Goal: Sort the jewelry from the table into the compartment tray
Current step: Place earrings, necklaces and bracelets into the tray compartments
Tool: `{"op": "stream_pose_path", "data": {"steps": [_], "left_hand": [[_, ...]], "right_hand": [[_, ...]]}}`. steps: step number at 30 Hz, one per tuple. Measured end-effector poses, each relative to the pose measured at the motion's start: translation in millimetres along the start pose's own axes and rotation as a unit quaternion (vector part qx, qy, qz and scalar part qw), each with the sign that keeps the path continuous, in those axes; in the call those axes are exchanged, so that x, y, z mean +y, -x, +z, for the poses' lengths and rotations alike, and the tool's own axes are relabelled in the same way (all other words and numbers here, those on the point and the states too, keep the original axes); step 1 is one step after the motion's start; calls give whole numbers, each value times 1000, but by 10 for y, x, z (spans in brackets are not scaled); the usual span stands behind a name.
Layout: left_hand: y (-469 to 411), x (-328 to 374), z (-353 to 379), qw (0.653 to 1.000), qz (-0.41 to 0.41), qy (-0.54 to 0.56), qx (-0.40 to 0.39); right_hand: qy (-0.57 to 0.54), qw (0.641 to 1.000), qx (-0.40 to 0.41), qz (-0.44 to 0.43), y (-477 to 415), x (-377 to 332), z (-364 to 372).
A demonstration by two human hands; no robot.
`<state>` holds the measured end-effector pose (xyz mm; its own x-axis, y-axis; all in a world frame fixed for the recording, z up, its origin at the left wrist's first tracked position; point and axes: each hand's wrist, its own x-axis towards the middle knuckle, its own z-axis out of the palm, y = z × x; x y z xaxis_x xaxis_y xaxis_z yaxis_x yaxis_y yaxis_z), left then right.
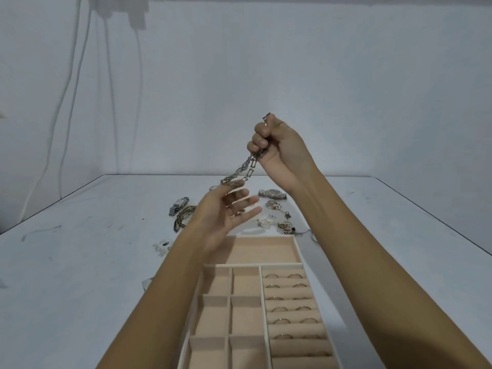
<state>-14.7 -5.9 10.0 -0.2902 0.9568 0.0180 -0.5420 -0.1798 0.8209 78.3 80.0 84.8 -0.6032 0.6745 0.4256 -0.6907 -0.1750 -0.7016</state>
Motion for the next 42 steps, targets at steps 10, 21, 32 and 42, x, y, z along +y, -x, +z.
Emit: {"op": "stream_pose_path", "data": {"steps": [10,21,32,42], "left_hand": [[82,-4,53,941,-91,327,-6],[35,-32,39,975,-55,199,78],[56,52,-78,979,83,-126,138],[77,77,-112,960,95,-232,127]], "right_hand": [[378,921,-47,87,174,246,73],[586,802,-89,69,227,-3,-122],[659,733,35,166,212,-91,-864],[766,613,27,194,174,413,-985]]}}
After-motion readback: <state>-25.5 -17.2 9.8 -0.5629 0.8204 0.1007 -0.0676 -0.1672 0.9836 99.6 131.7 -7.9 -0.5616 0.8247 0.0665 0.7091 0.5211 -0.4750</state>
